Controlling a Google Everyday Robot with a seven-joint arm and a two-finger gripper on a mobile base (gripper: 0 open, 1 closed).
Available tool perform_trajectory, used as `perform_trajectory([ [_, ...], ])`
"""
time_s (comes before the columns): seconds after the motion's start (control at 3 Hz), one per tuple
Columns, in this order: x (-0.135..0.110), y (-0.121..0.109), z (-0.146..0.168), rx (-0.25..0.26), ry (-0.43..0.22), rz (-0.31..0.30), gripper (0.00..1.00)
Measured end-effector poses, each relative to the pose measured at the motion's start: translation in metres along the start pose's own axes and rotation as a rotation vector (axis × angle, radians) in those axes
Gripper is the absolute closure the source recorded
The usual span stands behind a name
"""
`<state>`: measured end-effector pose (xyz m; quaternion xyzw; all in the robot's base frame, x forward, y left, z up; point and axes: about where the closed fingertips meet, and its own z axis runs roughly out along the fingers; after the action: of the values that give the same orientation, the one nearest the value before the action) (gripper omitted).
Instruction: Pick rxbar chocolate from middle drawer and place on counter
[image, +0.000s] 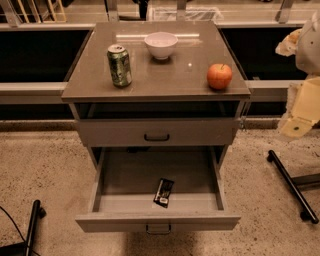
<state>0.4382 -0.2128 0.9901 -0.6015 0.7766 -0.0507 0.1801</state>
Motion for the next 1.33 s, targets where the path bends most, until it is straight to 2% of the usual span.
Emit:
perform_trajectory([
  [0.67,0.0,-0.001,0.002,-0.004,0.003,-0.004,0.0],
  [1.0,0.001,0.007,0.055,-0.076,0.01,-0.009,0.0],
  [1.33,0.005,0.063,0.236,-0.275,-0.059,-0.055,0.0],
])
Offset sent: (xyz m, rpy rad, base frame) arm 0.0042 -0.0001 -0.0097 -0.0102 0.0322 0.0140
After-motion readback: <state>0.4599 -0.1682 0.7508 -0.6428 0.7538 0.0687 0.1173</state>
